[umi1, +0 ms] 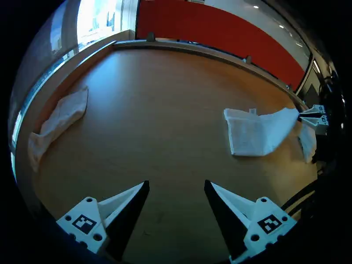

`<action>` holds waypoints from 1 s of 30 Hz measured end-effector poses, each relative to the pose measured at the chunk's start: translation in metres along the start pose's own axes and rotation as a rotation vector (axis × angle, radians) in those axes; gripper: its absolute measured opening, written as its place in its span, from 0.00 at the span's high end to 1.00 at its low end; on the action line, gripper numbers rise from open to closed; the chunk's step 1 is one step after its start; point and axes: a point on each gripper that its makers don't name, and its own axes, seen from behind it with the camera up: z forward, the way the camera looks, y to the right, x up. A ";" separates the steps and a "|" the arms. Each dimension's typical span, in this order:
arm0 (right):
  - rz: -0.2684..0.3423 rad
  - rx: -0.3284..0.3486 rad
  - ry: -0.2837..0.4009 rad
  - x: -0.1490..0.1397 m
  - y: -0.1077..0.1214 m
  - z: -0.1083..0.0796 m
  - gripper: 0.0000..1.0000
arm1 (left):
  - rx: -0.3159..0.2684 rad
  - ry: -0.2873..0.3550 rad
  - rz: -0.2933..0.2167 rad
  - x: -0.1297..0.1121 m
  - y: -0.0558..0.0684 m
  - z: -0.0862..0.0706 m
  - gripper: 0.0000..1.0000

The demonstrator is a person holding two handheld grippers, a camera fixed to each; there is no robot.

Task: Fold towel

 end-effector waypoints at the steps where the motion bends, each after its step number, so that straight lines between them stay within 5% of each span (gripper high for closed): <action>1: -0.013 0.006 0.000 0.004 -0.001 0.001 0.97 | 0.001 0.003 -0.002 0.000 -0.001 -0.002 0.07; 9: -0.112 0.070 -0.003 0.033 -0.020 0.016 0.97 | 0.007 0.024 -0.016 -0.004 -0.004 -0.018 0.07; 18: -0.202 0.174 -0.020 0.058 -0.064 0.055 0.97 | 0.012 0.035 -0.038 -0.020 -0.005 -0.032 0.07; 30: -0.198 0.299 -0.078 0.053 -0.129 0.122 0.96 | 0.015 0.064 -0.074 -0.023 -0.008 -0.037 0.07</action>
